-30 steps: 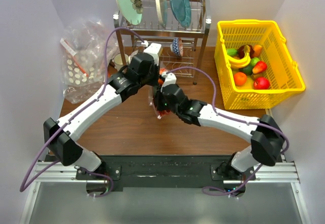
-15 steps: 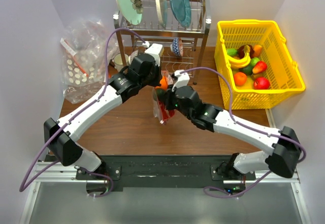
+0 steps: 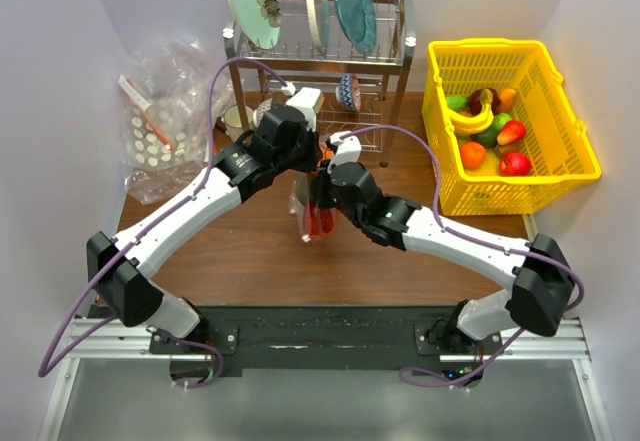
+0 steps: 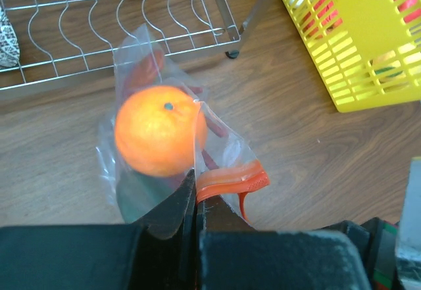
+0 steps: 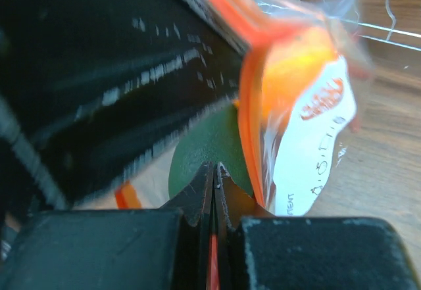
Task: Place the food in the zip-top bag and seal the zipper
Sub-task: Adjust the zipper food storage bag at the center of the board.
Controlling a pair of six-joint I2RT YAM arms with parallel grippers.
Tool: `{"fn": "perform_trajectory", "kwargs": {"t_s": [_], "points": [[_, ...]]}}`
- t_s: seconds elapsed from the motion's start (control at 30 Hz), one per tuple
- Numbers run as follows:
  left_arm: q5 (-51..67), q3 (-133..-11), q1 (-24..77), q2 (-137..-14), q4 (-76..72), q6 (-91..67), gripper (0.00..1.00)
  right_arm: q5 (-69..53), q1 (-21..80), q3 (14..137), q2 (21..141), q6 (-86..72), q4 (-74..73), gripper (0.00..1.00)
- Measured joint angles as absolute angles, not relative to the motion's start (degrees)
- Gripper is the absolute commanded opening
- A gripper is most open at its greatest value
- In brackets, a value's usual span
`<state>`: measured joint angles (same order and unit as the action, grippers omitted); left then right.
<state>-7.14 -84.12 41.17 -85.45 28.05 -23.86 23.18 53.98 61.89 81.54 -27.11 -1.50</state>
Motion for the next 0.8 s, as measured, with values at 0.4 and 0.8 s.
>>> {"fn": "perform_trajectory", "kwargs": {"t_s": [0.4,0.8], "points": [[-7.46,-84.12,39.64,-85.43,28.51,-25.76,0.00,23.00,53.93,58.08,85.06,-31.16,11.44,0.00],[-2.28,-83.55,37.76,-84.14,26.94,-29.23,0.00,22.37,50.78,53.19,85.36,-33.01,13.47,0.00]]}}
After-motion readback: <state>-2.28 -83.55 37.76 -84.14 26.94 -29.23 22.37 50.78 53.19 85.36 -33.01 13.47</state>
